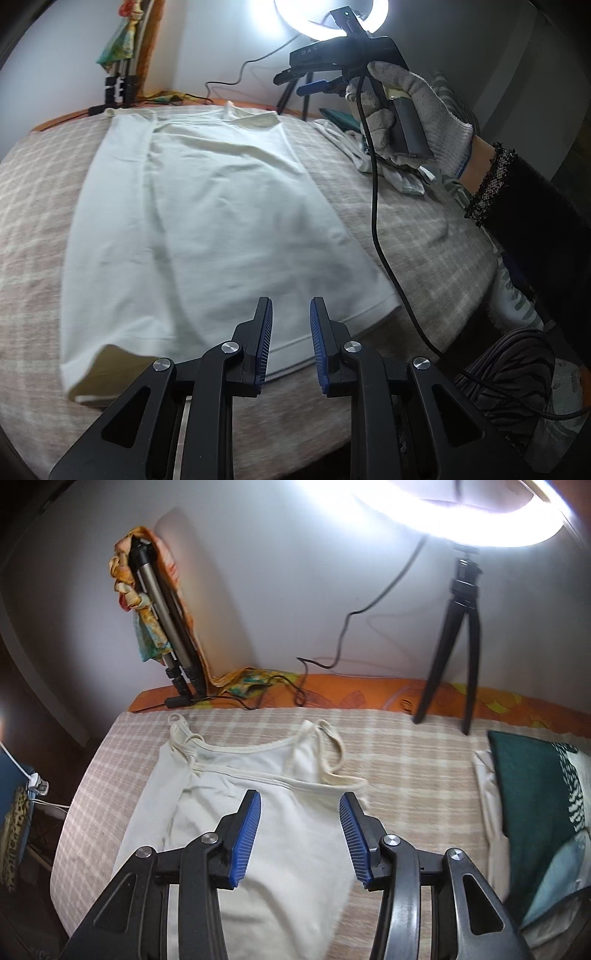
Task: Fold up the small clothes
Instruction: 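Open the left gripper and move it to the tank top's other side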
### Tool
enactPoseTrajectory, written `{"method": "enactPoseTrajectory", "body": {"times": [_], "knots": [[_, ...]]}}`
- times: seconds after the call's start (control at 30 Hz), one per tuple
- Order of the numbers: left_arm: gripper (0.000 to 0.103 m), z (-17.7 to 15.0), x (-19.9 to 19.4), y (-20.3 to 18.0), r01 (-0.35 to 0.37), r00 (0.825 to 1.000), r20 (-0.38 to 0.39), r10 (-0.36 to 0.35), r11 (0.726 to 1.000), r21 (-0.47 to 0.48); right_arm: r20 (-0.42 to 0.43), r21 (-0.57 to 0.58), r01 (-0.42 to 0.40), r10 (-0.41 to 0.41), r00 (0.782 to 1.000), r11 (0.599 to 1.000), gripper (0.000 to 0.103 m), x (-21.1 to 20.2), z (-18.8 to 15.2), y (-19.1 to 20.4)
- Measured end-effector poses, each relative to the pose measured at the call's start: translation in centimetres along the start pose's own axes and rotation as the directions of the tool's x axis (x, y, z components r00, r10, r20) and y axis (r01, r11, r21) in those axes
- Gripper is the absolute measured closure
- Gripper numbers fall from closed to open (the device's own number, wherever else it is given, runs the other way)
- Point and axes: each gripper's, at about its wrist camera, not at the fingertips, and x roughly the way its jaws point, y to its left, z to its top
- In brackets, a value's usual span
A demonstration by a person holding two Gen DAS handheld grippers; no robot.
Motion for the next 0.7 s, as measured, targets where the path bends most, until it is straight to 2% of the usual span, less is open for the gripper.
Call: {"method": "enactPoseTrajectory", "body": {"times": [0.13, 0.2, 0.23, 0.47, 0.6, 0.7], "knots": [[0.081, 0.0, 0.9, -3.3, -0.006, 1.000, -0.004, 0.006, 0.997, 0.080, -0.003, 0.009, -0.008, 0.008, 1.000, 1.000, 0.056, -0.5, -0.8, -2.1], [0.068, 0.0, 1.4, -4.8, -0.002, 1.000, -0.007, 0.003, 0.994, 0.108, -0.005, 0.026, -0.024, 0.025, 1.000, 0.999, 0.056, -0.6, -1.1, -3.2], [0.067, 0.0, 1.7, -5.4, 0.002, 1.000, -0.008, -0.001, 0.993, 0.118, -0.006, 0.036, -0.033, 0.034, 0.999, 0.999, 0.056, -0.5, -1.3, -3.8], [0.067, -0.1, 4.5, -8.9, 0.024, 0.998, -0.065, -0.013, 0.984, 0.174, -0.033, 0.081, -0.072, 0.075, 0.997, 0.994, 0.056, 0.4, -1.6, -7.0], [0.067, -0.4, 5.9, -10.1, -0.017, 0.997, -0.075, 0.034, 0.975, 0.219, -0.045, 0.090, -0.089, 0.093, 0.995, 0.992, 0.054, 1.2, -1.7, -7.9], [0.067, -0.5, 6.7, -10.0, -0.024, 0.995, -0.086, 0.042, 0.979, 0.201, -0.056, 0.085, -0.091, 0.096, 0.994, 0.992, 0.054, 2.3, -1.5, -8.1]]}}
